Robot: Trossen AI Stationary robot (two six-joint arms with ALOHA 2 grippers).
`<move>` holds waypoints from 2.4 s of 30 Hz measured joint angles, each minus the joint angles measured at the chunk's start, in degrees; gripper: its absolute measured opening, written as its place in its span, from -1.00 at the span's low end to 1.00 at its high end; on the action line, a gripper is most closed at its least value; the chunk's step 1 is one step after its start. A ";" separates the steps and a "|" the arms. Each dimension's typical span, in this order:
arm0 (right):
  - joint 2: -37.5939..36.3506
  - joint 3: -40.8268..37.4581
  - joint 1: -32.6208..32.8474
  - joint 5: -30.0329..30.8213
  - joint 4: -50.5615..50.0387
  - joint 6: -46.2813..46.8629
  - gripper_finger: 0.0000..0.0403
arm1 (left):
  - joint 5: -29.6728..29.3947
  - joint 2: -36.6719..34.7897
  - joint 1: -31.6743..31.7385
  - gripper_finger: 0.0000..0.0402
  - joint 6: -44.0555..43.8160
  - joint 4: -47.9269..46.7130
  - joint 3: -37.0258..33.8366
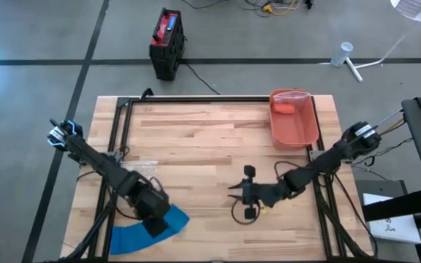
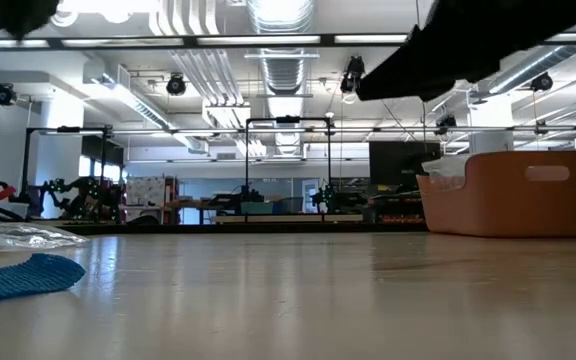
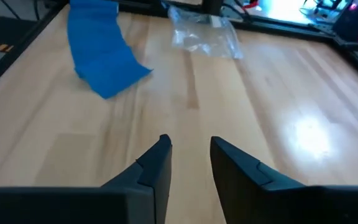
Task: Roll bandage
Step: Roll the blue bandage
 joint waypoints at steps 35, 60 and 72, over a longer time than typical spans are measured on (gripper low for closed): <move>45.64 57.46 20.12 22.21 -30.30 37.31 -0.54 | 20.70 0.02 -12.17 0.14 8.73 20.20 -31.51; 53.82 71.59 20.19 21.23 -39.31 38.22 -0.60 | 17.06 0.00 -12.39 -0.06 8.65 22.61 -29.12; 53.73 71.58 20.22 21.23 -41.25 38.15 -0.53 | 16.09 0.00 -12.58 -0.19 7.04 23.78 -29.60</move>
